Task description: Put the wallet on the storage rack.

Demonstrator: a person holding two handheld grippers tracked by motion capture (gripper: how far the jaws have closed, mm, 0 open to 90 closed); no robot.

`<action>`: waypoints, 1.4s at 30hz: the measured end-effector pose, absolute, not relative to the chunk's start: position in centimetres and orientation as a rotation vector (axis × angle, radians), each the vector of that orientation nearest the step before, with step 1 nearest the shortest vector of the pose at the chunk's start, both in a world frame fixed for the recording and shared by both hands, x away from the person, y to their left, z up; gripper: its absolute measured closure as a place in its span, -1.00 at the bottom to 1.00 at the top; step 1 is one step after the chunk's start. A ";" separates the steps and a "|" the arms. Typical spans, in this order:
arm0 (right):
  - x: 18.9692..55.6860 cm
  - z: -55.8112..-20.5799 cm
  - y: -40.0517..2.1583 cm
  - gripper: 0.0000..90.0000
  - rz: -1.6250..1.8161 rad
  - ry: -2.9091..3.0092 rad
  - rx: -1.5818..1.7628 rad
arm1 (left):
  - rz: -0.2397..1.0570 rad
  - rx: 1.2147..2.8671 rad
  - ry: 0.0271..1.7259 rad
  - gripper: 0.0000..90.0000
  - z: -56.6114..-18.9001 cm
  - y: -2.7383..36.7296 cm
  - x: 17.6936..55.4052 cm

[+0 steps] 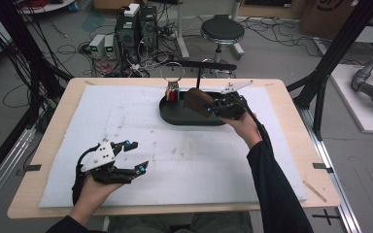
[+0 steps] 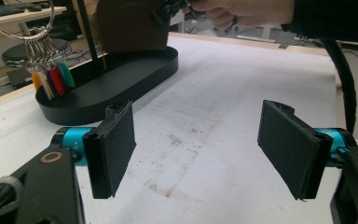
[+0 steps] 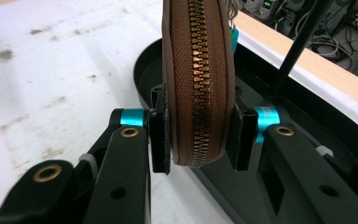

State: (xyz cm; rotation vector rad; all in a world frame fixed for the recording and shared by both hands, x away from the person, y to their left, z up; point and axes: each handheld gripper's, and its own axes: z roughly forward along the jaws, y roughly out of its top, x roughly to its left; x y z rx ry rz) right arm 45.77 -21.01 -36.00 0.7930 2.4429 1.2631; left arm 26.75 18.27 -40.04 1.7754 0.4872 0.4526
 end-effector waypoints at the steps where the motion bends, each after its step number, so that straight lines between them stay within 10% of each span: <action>1: 46.0 -36.2 -20.8 0.51 1.251 2.442 0.789 | 0.453 1.774 0.486 -0.39 -40.0 18.2 26.7; 42: 49.3 -40.9 -19.5 0.49 1.039 2.501 0.883 | 0.436 1.772 0.471 -0.39 -40.1 18.2 26.5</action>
